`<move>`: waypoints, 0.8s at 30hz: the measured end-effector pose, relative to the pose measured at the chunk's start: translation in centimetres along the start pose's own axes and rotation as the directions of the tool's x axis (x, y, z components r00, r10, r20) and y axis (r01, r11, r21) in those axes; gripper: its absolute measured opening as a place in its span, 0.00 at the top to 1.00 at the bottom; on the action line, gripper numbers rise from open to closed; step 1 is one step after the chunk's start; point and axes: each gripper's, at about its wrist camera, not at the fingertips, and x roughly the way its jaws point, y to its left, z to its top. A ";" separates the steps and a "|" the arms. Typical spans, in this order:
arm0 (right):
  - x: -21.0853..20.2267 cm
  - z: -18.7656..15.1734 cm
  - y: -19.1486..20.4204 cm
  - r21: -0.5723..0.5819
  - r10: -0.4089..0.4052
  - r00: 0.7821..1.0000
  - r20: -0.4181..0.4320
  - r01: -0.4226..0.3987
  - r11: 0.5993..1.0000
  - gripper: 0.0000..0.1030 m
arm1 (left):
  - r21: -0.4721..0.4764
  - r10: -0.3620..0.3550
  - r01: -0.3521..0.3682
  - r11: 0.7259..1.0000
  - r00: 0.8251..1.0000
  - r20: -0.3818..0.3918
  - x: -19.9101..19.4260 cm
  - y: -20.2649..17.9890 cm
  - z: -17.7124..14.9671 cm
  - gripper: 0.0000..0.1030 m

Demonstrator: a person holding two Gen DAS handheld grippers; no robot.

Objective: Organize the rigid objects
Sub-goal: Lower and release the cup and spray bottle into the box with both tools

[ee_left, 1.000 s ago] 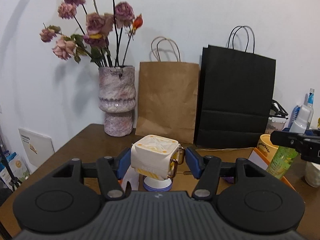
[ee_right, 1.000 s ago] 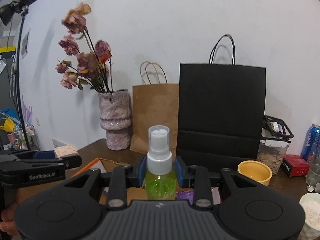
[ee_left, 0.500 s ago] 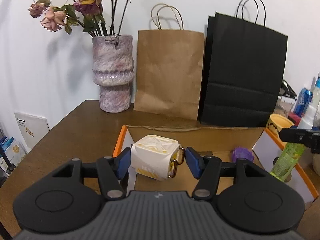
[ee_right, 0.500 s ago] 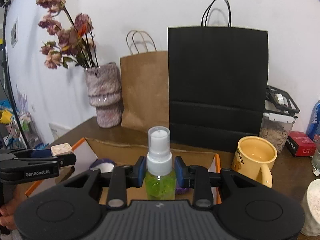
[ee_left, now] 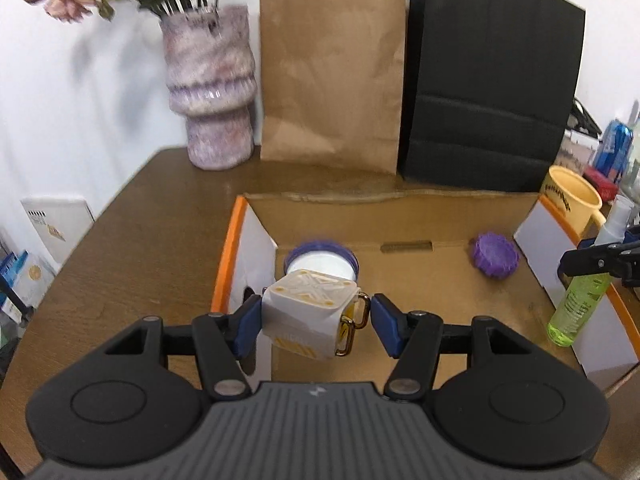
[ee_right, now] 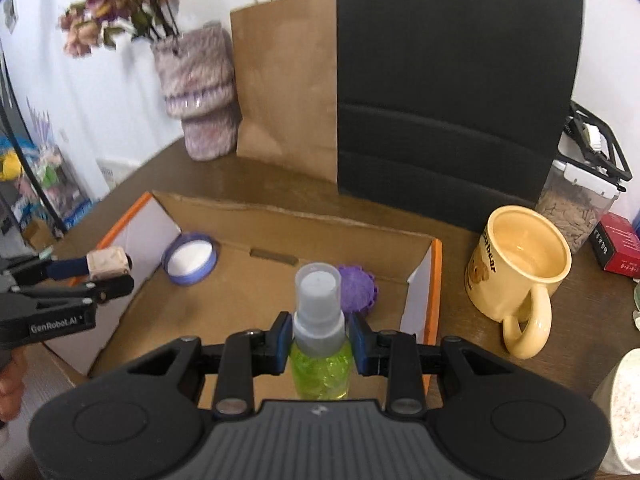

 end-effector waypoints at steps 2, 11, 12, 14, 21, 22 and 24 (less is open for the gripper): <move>0.3 0.5 -0.4 0.006 0.019 0.999 -0.049 -0.019 1.000 0.71 | 0.000 -0.003 0.003 1.000 0.999 -0.040 0.4 0.2 0.1 0.42; 2.7 1.1 0.5 -0.073 0.028 0.953 -0.303 -0.053 0.996 0.71 | 0.020 0.005 -0.002 1.000 0.988 -0.156 2.5 0.6 0.0 0.42; 3.0 1.3 0.7 -0.076 0.023 0.954 -0.299 -0.048 0.996 0.71 | 0.016 0.006 -0.003 1.000 0.986 -0.165 2.7 0.6 0.0 0.42; 3.5 1.7 0.8 -0.062 0.017 0.956 -0.292 -0.036 0.997 0.71 | 0.028 0.011 -0.006 1.000 0.984 -0.175 3.2 0.5 0.1 0.41; 6.4 1.8 1.1 -0.010 -0.020 0.976 -0.216 0.018 1.000 0.71 | 0.044 0.032 -0.026 0.999 0.987 -0.155 4.1 0.0 0.3 0.41; 6.8 1.7 1.2 -0.012 -0.025 0.976 -0.217 0.023 1.000 0.71 | 0.043 0.033 -0.027 0.999 0.988 -0.149 4.2 0.0 0.3 0.41; 7.5 1.3 1.2 -0.008 -0.034 0.976 -0.215 0.033 0.999 0.71 | 0.050 0.037 -0.030 0.998 0.989 -0.141 4.4 -0.2 0.4 0.41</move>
